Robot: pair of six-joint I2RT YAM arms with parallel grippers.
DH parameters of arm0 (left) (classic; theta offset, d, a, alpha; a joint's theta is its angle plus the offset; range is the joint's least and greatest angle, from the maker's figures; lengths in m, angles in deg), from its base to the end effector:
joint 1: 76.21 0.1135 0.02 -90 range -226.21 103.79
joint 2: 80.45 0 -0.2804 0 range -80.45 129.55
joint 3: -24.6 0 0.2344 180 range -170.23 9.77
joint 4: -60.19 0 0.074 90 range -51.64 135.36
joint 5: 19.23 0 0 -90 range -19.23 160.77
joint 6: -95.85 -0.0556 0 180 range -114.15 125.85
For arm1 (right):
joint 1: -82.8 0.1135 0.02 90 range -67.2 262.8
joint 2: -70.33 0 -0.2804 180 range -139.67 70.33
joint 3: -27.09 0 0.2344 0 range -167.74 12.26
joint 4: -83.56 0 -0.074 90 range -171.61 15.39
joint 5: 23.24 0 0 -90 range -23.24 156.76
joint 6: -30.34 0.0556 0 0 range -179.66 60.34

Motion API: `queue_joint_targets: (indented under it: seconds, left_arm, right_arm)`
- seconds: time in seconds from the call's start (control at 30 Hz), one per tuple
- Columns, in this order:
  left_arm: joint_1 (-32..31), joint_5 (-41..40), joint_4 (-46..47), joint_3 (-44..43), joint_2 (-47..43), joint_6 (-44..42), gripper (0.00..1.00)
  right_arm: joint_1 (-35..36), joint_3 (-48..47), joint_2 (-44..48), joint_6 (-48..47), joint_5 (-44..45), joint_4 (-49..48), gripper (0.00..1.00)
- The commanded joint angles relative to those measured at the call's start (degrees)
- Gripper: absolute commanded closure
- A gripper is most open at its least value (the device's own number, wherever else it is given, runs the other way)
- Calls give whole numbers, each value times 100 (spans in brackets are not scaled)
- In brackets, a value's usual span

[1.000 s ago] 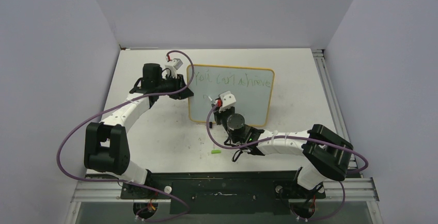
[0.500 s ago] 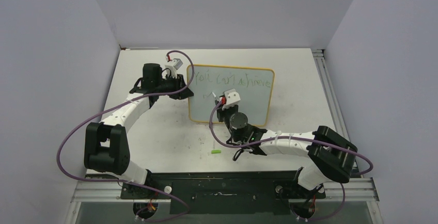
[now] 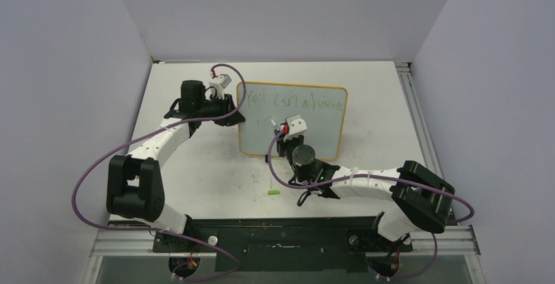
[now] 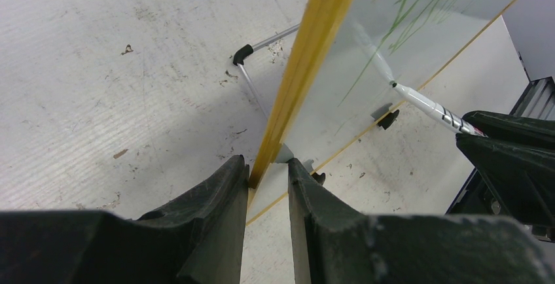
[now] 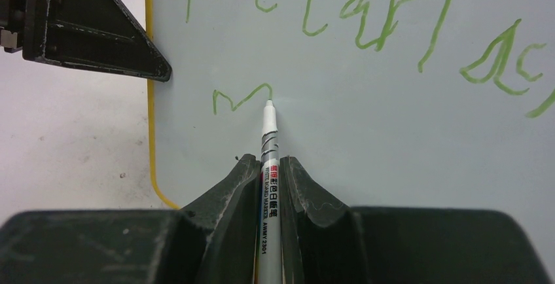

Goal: Write a sentence on the whiteboard

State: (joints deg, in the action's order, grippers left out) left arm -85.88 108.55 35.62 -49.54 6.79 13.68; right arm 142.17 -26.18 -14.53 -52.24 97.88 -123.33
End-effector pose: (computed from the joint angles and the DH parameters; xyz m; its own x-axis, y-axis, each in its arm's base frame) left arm 0.3178 -0.0887 0.2684 -0.6800 0.0066 -0.7332 0.5230 0.7052 -0.4787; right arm 0.1856 0.2570 0.2600 -0.1026 0.0437 -0.9938 -0.4648 0.8811 0.0867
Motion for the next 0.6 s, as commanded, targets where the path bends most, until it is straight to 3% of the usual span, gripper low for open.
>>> queue_joint_targets:
  seconds: [0.0,0.57]
  left_arm:
    - [-61,56,25,-256,-118,-10,75]
    - [-61,54,33,-252,-135,-1,75]
  right_arm:
    - [44,84,-71,151,146,149,95]
    - [125,138,-34,202,240,197,95]
